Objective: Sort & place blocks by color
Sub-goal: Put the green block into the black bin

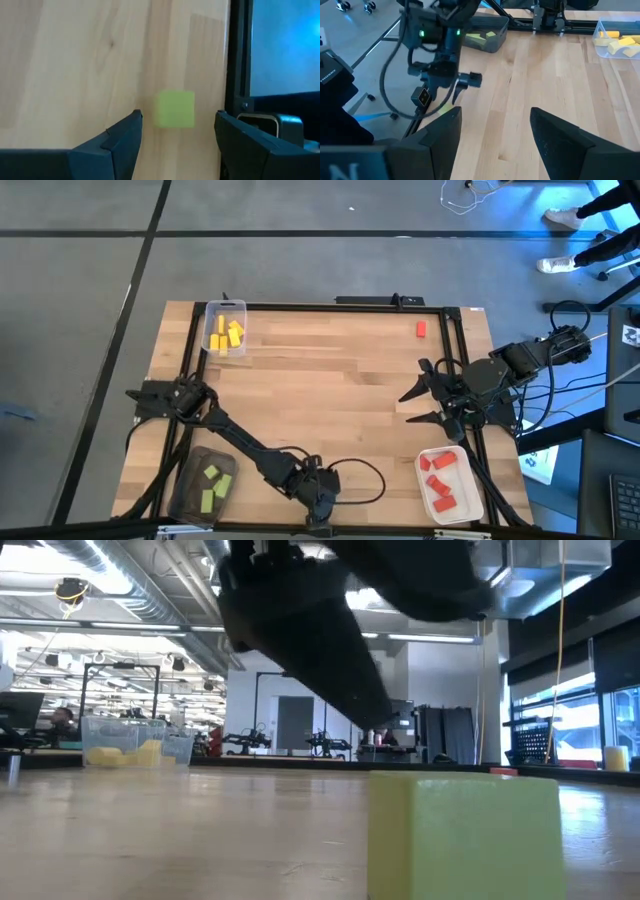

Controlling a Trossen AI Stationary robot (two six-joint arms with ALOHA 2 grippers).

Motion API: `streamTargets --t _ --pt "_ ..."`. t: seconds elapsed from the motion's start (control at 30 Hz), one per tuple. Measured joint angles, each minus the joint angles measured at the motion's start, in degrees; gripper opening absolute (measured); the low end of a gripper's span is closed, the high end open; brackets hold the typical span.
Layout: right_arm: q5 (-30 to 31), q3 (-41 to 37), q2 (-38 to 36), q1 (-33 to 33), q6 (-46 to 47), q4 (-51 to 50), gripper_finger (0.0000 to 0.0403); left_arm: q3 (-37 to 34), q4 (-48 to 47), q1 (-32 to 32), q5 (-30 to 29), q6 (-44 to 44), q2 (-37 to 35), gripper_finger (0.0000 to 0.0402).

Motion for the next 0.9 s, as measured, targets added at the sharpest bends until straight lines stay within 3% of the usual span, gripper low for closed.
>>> streamTargets --t 0.73,0.9 --pt "0.01 0.00 -0.02 0.01 0.01 0.20 0.0236 -0.02 8.13 0.33 0.52 1.09 6.72 0.0234" --pt "0.00 0.00 -0.02 0.01 0.01 0.24 0.0236 -0.02 7.69 0.32 -0.08 -3.00 6.78 0.0233"
